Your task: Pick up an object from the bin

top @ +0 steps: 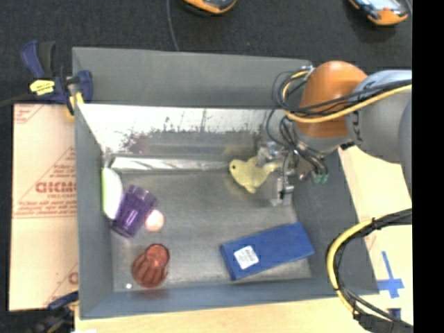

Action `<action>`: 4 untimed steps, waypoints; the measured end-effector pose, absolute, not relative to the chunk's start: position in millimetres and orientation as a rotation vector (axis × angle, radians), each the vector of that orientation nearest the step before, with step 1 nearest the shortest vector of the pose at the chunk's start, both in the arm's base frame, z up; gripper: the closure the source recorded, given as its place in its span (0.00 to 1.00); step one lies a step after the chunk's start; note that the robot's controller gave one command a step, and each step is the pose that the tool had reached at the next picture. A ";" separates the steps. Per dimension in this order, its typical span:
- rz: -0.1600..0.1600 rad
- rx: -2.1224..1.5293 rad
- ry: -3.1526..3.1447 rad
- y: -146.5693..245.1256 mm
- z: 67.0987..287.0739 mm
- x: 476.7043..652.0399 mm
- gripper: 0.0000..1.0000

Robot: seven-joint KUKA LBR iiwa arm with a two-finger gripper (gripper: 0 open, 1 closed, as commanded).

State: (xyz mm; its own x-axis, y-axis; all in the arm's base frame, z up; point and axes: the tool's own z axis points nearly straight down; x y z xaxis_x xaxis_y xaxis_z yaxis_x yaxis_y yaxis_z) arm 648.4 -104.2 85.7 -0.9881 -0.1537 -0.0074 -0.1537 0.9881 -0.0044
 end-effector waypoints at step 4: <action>-0.004 -0.240 3.120 -86.4 71.8 648.0 1.00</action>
Offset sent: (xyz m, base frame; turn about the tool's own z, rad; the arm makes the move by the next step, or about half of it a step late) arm -0.0057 0.0457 0.0143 -0.0442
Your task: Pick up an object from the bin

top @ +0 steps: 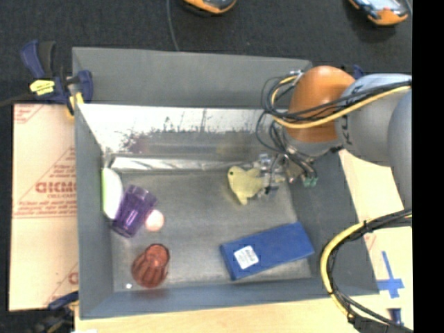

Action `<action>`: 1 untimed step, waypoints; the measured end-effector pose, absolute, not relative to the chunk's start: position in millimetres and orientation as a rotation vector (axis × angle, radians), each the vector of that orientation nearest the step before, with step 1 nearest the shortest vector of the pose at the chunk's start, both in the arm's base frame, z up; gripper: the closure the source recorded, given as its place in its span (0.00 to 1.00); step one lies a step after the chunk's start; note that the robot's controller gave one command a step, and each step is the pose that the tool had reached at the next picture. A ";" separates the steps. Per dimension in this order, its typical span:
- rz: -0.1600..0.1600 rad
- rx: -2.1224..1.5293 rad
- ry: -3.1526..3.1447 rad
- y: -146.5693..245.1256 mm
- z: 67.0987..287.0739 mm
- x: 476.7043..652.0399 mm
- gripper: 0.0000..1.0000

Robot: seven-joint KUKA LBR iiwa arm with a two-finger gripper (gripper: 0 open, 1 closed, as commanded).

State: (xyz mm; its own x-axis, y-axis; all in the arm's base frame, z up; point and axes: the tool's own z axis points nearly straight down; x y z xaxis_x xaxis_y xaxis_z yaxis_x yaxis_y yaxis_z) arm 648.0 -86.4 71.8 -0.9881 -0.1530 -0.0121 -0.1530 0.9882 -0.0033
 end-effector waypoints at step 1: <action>-0.004 -0.241 3.120 -86.4 71.8 648.0 1.00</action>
Offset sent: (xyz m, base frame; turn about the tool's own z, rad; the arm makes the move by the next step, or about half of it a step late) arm 0.0000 0.0001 0.0340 -0.0004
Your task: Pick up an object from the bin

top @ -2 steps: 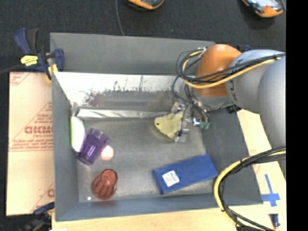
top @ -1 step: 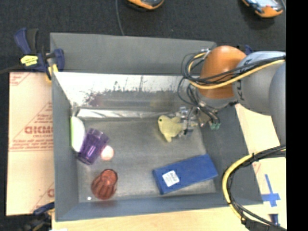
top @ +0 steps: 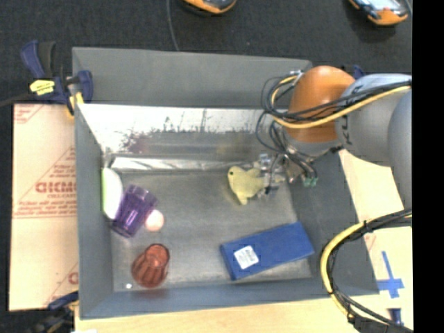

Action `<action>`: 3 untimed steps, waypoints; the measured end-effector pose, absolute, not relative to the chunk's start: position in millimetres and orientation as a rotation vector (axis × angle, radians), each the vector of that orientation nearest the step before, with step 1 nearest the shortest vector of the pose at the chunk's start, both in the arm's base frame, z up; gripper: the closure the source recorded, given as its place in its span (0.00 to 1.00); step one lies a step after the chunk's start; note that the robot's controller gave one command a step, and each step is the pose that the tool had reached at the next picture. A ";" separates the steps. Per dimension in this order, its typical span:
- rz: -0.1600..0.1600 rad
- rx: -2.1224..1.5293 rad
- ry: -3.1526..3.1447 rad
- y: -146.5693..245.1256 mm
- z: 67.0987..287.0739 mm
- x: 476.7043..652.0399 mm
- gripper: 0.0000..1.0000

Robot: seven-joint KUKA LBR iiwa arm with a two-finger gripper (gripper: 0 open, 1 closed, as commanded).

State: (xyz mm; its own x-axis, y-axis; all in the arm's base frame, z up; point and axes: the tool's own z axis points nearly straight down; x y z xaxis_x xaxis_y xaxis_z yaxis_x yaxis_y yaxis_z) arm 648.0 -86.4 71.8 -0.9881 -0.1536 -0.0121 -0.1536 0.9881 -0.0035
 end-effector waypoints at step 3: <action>-0.007 -0.241 3.113 -87.1 118.5 648.9 1.00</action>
Offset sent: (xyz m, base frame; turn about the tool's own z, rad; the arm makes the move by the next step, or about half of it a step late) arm -0.0013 -0.0001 0.0084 0.0000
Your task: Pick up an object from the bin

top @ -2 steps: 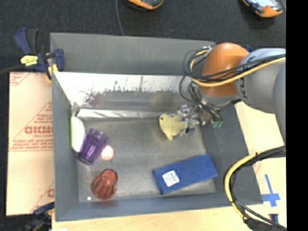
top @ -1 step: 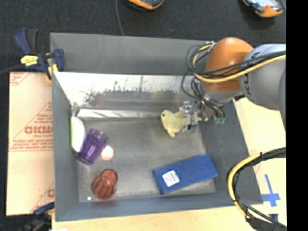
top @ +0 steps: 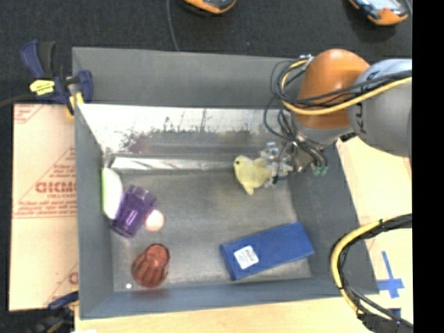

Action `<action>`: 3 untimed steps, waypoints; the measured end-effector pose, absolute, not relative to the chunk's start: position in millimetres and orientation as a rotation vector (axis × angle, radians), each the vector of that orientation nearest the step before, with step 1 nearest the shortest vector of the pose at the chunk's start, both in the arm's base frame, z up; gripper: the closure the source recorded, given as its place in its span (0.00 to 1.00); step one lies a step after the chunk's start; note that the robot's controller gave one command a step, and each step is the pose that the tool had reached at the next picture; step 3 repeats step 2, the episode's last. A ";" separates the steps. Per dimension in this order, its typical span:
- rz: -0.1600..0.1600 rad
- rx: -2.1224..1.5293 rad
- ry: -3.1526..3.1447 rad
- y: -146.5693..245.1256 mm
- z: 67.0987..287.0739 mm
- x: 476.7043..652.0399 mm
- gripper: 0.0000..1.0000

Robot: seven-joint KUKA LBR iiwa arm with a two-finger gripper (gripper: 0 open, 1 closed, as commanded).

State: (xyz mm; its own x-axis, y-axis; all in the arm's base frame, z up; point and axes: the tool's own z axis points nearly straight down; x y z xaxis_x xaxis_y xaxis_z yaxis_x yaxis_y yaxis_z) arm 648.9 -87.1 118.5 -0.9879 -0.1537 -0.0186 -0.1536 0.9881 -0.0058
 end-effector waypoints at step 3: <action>-0.012 -0.238 3.103 -88.6 139.2 650.2 1.00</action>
Offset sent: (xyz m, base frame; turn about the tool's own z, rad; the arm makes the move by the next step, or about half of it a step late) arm 0.0003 -0.0003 0.0190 0.0002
